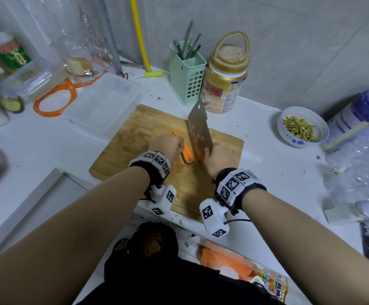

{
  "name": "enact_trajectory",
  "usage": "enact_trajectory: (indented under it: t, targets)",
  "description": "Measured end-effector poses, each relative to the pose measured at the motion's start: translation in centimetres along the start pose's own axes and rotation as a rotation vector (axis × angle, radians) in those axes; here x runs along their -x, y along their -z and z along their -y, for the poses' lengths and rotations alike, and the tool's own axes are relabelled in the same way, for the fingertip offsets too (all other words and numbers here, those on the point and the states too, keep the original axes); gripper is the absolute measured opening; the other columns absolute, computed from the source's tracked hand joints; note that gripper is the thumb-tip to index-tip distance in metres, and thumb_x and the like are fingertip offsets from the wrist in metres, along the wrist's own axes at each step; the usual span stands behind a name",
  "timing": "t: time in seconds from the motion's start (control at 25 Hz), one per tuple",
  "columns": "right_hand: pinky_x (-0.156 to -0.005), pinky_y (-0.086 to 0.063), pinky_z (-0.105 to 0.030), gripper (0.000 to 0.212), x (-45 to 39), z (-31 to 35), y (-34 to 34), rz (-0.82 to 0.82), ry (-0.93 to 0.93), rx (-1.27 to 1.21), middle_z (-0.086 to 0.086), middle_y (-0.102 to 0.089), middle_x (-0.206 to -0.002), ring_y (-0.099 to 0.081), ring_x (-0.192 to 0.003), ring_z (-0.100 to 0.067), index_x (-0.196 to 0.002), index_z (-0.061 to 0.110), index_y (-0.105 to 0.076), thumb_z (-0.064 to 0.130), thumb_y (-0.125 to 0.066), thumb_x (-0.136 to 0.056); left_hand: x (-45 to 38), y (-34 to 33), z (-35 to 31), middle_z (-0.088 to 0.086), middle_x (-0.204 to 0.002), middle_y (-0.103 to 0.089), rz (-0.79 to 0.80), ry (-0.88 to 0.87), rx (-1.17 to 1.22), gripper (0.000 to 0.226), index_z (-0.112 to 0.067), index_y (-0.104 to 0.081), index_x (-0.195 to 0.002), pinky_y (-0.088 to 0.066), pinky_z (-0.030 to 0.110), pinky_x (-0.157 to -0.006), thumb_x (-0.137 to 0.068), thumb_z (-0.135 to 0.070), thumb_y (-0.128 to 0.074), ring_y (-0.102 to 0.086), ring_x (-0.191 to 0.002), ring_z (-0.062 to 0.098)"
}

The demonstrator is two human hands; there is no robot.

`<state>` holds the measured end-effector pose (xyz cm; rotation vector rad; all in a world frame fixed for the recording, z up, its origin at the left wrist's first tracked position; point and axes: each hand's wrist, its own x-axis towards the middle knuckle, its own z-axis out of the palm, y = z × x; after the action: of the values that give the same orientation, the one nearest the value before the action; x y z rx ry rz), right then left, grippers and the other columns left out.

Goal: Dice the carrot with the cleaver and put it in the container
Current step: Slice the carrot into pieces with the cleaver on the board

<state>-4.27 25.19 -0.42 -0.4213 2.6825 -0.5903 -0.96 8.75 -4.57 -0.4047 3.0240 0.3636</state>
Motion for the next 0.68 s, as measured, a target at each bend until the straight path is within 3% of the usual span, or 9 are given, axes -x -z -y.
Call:
enact_trajectory:
  t: [0.24, 0.44, 0.6, 0.68]
  targets:
    - [-0.072, -0.057, -0.049, 0.030, -0.5, 0.0, 0.2, -0.005, -0.015, 0.003, -0.010, -0.053, -0.087, -0.065, -0.078, -0.037, -0.106, 0.005, -0.050, 0.031, -0.035, -0.101, -0.6, 0.9, 0.3, -0.001, -0.090, -0.066, 0.000, 0.060, 0.097, 0.016, -0.020, -0.061, -0.090, -0.050, 0.033, -0.065, -0.097, -0.034, -0.054, -0.061, -0.084, 0.022]
    - [-0.072, -0.056, -0.046, 0.029, -0.8, 0.6, 0.4, -0.006, -0.013, 0.023, -0.014, -0.060, -0.092, -0.066, -0.075, -0.036, -0.104, 0.006, -0.049, 0.032, -0.034, -0.101, -0.6, 2.1, 2.1, 0.001, -0.080, -0.060, 0.016, 0.236, 0.066, 0.021, -0.017, -0.053, -0.080, -0.041, 0.030, -0.062, -0.096, -0.030, -0.052, -0.055, -0.075, 0.021]
    - [-0.072, -0.057, -0.047, 0.027, -0.9, 1.4, 0.0, 0.002, -0.008, 0.028, -0.010, -0.056, -0.085, -0.065, -0.074, -0.034, -0.099, 0.008, -0.047, 0.032, -0.035, -0.101, -0.2, 2.7, 5.1, 0.006, -0.080, -0.069, 0.057, 0.393, 0.080, 0.027, -0.011, -0.064, -0.080, -0.052, 0.032, -0.068, -0.095, -0.028, -0.050, -0.064, -0.074, 0.024]
    - [-0.072, -0.057, -0.046, 0.023, -0.9, 1.8, -0.3, 0.020, -0.012, -0.001, -0.008, -0.055, -0.084, -0.065, -0.072, -0.032, -0.095, 0.011, -0.043, 0.032, -0.035, -0.102, 0.3, 1.9, 6.8, 0.006, -0.080, -0.073, 0.097, 0.417, 0.130, 0.029, -0.011, -0.069, -0.079, -0.056, 0.034, -0.065, -0.092, -0.029, -0.051, -0.069, -0.071, 0.026]
